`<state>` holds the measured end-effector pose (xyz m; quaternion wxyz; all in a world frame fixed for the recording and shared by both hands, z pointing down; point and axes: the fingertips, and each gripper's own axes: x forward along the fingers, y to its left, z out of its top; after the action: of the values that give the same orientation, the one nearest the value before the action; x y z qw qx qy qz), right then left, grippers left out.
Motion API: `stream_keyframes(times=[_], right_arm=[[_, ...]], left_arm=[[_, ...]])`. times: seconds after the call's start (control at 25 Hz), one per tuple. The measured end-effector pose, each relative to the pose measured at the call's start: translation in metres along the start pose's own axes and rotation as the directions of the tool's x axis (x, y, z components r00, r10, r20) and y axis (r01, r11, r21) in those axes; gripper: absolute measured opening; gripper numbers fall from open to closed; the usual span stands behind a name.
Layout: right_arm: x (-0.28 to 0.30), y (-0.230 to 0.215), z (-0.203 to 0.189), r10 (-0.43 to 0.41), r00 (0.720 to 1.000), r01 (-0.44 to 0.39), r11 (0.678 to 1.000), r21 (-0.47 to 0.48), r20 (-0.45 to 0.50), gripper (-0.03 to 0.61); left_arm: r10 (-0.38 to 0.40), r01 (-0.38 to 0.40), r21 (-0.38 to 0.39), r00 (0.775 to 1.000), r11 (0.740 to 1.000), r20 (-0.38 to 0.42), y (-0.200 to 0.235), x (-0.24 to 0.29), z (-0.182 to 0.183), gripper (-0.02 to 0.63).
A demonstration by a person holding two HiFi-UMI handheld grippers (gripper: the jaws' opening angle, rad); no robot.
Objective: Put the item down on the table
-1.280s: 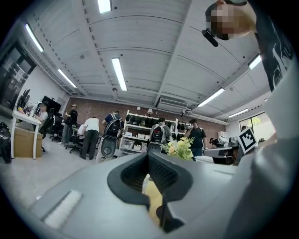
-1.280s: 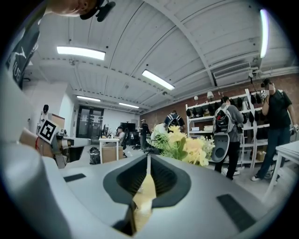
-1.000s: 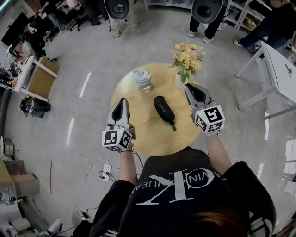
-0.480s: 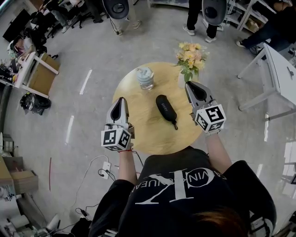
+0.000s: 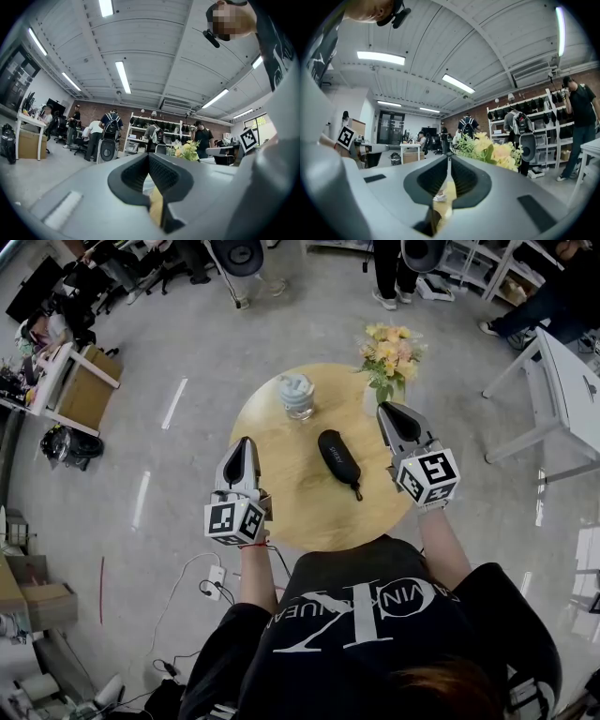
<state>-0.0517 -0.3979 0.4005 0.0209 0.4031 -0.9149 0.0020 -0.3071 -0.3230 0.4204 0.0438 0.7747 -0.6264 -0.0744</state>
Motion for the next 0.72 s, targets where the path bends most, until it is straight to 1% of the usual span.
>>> stream_keyframes(times=[0.36, 0.6, 0.72], right_arm=[[0.0017, 0.0016, 0.0041, -0.003, 1.000, 0.003, 1.000, -0.013, 0.004, 0.032], [0.0021, 0.0045, -0.0015, 0.010, 1.000, -0.010, 1.000, -0.010, -0.013, 0.034], [0.0024, 0.0036, 0.0020, 0.005, 1.000, -0.005, 1.000, -0.016, -0.002, 0.034]], left_arm=[[0.007, -0.007, -0.019, 1.000, 1.000, 0.007, 0.0054, -0.0029, 0.0017, 0.012], [0.013, -0.013, -0.027, 1.000, 1.000, 0.005, 0.0073, -0.0040, -0.0005, 0.012], [0.012, -0.012, -0.036, 1.000, 0.999, 0.003, 0.0081, -0.0036, -0.0017, 0.012]])
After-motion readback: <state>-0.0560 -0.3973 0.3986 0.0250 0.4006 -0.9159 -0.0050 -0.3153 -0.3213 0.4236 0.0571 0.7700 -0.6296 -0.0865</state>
